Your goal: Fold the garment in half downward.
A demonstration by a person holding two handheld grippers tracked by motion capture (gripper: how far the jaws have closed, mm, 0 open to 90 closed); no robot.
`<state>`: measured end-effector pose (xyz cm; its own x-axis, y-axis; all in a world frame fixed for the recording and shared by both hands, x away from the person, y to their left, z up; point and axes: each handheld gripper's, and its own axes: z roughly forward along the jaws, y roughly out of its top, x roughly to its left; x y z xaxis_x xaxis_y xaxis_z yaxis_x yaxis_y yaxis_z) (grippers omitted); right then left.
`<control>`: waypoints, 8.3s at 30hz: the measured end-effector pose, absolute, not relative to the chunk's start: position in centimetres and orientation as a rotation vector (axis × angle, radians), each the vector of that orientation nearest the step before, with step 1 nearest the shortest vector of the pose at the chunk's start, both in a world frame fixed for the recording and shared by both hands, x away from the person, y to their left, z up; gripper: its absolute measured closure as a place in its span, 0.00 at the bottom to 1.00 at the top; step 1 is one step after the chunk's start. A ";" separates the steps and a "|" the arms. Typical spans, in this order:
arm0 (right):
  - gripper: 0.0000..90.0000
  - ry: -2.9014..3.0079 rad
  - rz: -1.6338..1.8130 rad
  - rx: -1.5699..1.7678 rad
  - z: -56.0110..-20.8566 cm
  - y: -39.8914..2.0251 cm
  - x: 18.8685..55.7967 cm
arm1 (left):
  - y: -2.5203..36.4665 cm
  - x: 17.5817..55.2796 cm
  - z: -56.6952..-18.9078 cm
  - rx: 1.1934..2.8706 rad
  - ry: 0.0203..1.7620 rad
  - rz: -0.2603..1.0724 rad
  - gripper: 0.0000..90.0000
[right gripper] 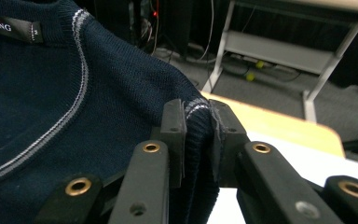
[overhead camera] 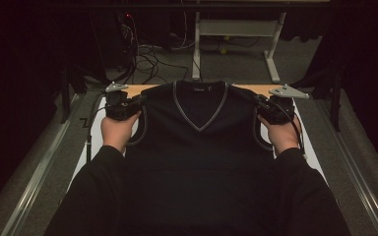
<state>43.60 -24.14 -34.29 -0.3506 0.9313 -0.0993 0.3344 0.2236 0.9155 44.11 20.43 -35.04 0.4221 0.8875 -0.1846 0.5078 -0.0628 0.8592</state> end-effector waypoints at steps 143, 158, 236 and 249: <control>0.81 2.091 1.054 1.500 -47.4 -29.4 32.2 | 23.9 31.6 -48.3 1.950 1.278 0.153 0.74; 0.88 2.018 1.052 1.353 -46.4 -28.8 31.3 | 23.6 30.5 -46.6 1.885 1.194 0.332 0.79; 0.45 2.115 1.088 1.296 -44.6 -25.6 38.7 | 20.4 38.6 -46.4 1.990 1.238 0.276 0.36; 0.88 2.155 1.062 1.249 -45.5 -24.7 37.1 | 21.0 37.0 -46.1 1.901 1.203 0.297 0.80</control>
